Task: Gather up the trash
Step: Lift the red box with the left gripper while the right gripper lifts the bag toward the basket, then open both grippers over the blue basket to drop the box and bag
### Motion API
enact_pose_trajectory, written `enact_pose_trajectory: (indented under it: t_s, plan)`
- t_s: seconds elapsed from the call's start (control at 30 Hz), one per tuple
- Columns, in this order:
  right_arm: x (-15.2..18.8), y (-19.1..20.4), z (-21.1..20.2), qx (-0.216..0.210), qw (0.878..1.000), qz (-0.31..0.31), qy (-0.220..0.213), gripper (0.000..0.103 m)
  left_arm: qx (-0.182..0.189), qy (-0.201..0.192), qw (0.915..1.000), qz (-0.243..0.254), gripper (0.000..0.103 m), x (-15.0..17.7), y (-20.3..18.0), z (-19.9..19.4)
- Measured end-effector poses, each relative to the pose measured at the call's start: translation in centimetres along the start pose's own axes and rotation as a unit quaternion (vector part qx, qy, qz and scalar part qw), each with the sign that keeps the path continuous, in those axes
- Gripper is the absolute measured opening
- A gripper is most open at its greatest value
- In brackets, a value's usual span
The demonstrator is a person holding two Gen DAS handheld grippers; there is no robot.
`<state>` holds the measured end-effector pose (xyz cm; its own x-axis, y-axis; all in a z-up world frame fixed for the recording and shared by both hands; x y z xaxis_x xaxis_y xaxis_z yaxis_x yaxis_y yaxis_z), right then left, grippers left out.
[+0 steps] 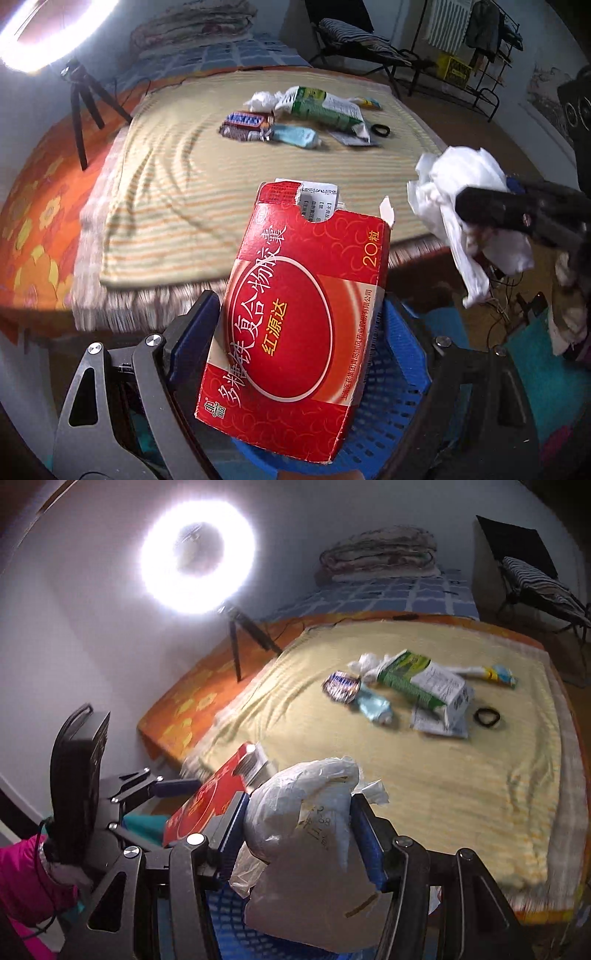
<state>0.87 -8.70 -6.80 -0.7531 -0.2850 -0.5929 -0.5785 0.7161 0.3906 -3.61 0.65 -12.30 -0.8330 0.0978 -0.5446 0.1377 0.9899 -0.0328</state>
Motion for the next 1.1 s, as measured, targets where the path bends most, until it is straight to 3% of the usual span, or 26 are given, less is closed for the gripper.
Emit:
enact_pose_trajectory:
  t_s: [0.5, 1.1]
  plan:
    - [7.5, 0.0, 1.4, 0.020, 0.998, -0.008, 0.060, 0.060, -0.013, 0.019, 0.9997, 0.006, 0.090, 4.6, -2.2, 1.5]
    - [8.8, -0.2, 2.3, 0.019, 0.997, 0.014, 0.077, 0.081, -0.013, 0.035, 0.9993, -0.007, 0.091, 6.3, -2.0, 2.3]
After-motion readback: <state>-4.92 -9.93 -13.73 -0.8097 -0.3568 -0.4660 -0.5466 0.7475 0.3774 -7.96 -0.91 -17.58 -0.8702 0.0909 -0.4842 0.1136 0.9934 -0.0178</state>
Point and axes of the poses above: each gripper's, at about its wrist camera, not at the fingertips, and z roughly the way its jaws point, y to its left, x to its underside, the point moved 10 cm from there along z, roughly the way its jaws point, and after that the axes turned 7 degrees about z, right-handed, at the moved point
